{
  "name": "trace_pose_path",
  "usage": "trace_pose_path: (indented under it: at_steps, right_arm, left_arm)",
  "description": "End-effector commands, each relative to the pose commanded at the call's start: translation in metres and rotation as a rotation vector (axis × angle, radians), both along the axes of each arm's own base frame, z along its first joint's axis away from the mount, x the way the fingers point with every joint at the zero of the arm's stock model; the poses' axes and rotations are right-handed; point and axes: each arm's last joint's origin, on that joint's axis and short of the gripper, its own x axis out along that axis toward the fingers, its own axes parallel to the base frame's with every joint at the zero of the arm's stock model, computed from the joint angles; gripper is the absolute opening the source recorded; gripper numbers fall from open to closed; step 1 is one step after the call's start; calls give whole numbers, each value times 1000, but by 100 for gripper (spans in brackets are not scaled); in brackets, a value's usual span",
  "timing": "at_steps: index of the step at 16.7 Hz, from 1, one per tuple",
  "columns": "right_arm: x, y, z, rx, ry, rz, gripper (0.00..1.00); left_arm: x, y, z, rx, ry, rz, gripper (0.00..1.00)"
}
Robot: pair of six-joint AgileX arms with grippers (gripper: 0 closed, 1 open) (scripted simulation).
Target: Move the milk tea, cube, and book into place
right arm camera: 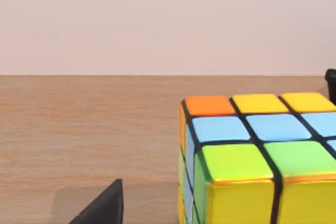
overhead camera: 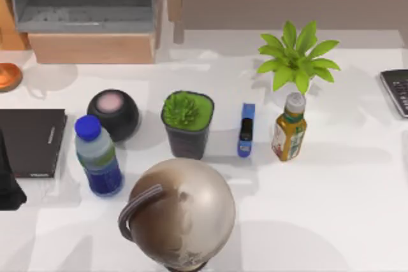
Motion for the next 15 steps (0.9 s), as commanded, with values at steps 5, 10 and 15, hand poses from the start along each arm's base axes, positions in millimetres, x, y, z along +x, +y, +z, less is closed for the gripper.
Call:
trace_pose_path:
  at_steps: [5, 10, 15]
  right_arm:
    - [-12, 8, 3, 0, 4, 5, 100]
    - [-85, 31, 6, -1, 12, 5, 100]
    - [-206, 58, -27, -5, -9, 4, 100]
  left_arm:
    - [0, 0, 0, 0, 0, 0, 100]
    - [0, 0, 0, 0, 0, 0, 100]
    - [0, 0, 0, 0, 0, 0, 100]
